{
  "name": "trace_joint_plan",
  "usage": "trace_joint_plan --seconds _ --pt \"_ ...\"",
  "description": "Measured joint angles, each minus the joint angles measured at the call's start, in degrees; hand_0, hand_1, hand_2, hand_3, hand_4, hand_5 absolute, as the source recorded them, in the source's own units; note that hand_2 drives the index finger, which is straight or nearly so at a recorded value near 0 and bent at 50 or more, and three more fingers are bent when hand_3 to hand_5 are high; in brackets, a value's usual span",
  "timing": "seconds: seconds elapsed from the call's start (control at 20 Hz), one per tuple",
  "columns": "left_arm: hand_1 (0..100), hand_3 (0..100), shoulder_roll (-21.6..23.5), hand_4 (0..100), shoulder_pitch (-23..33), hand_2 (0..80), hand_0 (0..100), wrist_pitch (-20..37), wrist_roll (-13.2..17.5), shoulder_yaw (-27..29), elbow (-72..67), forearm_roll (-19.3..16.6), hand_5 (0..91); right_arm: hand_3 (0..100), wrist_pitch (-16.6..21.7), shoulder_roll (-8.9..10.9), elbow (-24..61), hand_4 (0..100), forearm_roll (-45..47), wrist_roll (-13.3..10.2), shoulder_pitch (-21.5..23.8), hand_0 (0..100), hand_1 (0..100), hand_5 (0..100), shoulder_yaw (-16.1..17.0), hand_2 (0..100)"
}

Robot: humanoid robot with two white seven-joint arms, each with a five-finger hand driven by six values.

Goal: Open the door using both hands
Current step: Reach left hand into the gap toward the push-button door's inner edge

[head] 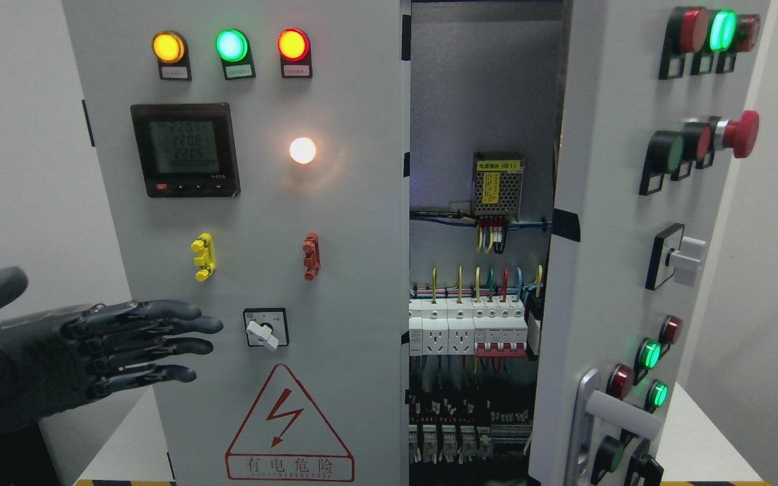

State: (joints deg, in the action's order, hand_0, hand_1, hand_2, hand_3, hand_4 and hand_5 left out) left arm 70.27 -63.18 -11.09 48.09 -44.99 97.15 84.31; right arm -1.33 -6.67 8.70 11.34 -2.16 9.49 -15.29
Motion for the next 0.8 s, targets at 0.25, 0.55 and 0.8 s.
trace_joint_plan --seconds 0.25,0.55,0.8 --pt "0 0 -3.7 3 -10.9 0.0 0 -1.2 -2.7 -11.7 -3.2 3.2 0.0 0 0.0 0.00 0.0 0 0.0 0.0 0.0 0 0 0 0.0 0" --pt "0 0 -8.4 3 -18.9 0.0 0 -2.5 -7.4 -20.5 -5.4 7.7 0.0 0 0.0 0.02 0.0 0 0.0 0.0 0.0 0 0 0 0.0 0" --pt "0 0 -13.8 3 -23.4 0.0 0 -3.3 -10.8 -24.8 -6.6 10.0 0.0 0 0.0 0.03 0.0 0 0.0 0.0 0.0 0 0 0 0.0 0"
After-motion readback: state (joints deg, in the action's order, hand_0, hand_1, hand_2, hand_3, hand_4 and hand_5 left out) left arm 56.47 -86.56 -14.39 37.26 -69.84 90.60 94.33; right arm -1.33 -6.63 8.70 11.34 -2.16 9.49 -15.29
